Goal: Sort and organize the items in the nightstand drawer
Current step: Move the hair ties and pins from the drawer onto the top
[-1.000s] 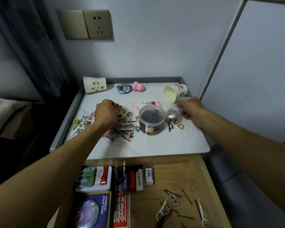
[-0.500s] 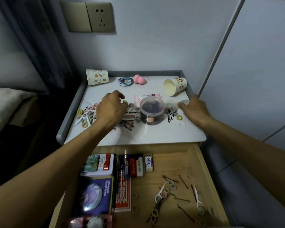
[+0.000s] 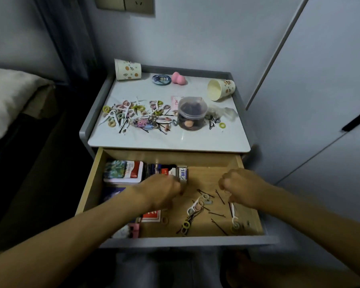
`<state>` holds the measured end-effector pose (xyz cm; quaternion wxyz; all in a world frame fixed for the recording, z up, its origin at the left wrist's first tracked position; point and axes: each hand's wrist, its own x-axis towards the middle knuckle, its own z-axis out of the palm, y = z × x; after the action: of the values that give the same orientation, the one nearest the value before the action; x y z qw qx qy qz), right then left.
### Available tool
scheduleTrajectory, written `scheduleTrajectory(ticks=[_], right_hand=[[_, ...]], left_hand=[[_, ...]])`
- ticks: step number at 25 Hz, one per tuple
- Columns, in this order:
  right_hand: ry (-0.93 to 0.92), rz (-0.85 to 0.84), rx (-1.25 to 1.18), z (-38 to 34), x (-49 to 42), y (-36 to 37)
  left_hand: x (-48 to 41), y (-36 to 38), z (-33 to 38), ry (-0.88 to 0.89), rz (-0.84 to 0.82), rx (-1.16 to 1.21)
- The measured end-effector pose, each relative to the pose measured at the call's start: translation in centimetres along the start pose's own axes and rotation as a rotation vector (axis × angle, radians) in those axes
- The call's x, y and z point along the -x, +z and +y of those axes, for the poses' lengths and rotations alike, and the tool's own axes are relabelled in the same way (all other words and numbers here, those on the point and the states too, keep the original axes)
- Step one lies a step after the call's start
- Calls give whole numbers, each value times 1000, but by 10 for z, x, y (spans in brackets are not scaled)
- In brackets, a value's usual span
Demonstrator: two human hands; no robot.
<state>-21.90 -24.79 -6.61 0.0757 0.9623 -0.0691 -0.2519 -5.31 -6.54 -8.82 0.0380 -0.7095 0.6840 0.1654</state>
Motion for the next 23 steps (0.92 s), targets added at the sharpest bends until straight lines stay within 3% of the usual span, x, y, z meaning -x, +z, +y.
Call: scheduleTrajectory(ticks=[2,5,9,13,18,23], right_hand=[[-13,-99,221,-4,-10,11],[1,-287,306,-8,-28,27],[28,-254,243,-13,-39,46],[-32,-178,29,-13,-33,51],[-25,-159,-266,-18,-22,42],[-72,-187,-146,-29,-5,48]], left_hand=[[2,29,-3,-16,-114,-91],[-5,51,-1,10,-108,-193],[-14,58,4,70,-101,-334],[-16,62,1,78,-89,-520],[-15,58,-1,56,-90,-444],[-19,63,-7,47,-151,-38]])
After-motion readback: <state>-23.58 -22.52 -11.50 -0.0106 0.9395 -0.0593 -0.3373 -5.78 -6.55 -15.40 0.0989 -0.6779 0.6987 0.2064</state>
